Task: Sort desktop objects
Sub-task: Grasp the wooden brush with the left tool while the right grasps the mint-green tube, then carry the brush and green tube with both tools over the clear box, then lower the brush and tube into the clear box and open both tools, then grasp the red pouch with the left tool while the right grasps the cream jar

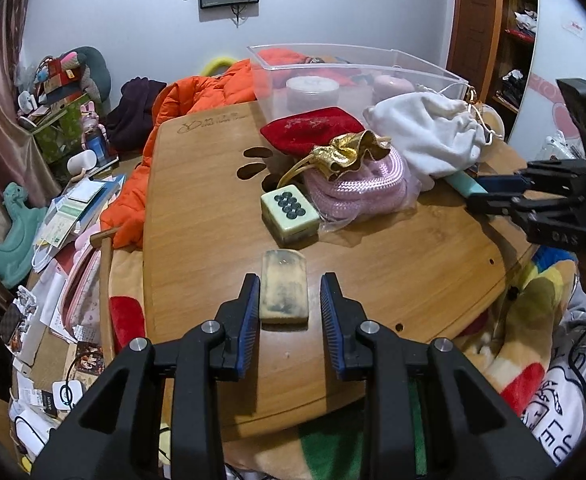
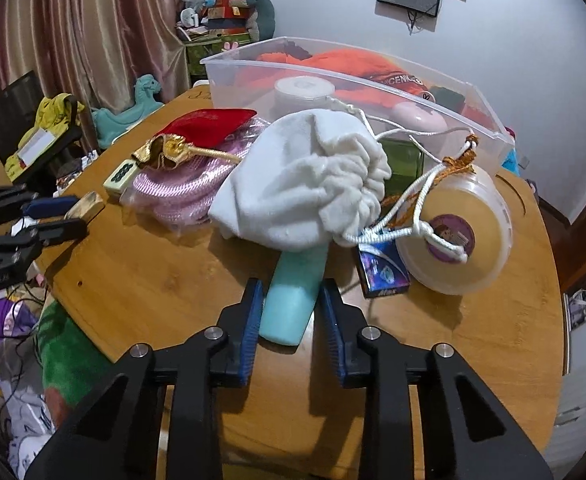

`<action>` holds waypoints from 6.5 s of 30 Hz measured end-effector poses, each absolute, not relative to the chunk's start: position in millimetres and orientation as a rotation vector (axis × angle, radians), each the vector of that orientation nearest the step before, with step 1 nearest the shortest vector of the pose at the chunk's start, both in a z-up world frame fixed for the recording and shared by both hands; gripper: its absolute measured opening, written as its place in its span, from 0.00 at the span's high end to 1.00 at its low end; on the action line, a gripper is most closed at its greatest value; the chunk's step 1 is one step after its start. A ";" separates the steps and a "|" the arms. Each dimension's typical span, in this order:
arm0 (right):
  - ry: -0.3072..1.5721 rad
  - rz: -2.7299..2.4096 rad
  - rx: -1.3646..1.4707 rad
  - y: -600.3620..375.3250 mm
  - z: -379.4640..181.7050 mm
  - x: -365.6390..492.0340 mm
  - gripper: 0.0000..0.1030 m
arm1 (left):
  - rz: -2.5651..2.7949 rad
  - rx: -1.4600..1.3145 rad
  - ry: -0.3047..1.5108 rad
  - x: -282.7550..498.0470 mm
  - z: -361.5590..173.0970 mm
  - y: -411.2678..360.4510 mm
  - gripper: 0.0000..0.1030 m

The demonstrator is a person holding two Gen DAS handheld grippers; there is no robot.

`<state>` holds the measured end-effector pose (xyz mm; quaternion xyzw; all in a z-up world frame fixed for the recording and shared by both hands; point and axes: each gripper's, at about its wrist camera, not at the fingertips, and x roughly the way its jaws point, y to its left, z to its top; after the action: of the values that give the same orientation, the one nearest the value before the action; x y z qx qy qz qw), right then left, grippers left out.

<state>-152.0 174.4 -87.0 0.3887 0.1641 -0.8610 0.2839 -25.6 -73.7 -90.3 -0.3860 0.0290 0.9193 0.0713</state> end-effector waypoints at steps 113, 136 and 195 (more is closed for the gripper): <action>0.241 -2.347 0.889 157.2 -17.0 -298.3 0.69 | 2.811 -1.026 -0.053 -200.2 -15.4 -36.2 0.64; 0.159 -2.696 0.550 238.8 39.0 -206.9 0.02 | 2.972 -0.878 -0.069 -120.3 18.1 -50.9 0.11; 0.103 -2.317 0.980 248.5 -72.4 -253.2 0.37 | 2.889 -1.169 -0.197 -138.8 -73.7 -37.7 0.51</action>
<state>-253.2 248.5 -72.4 0.3705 0.0390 -0.8757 0.3070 -138.8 -37.7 -73.7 -0.3742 -0.0630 0.9251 0.0094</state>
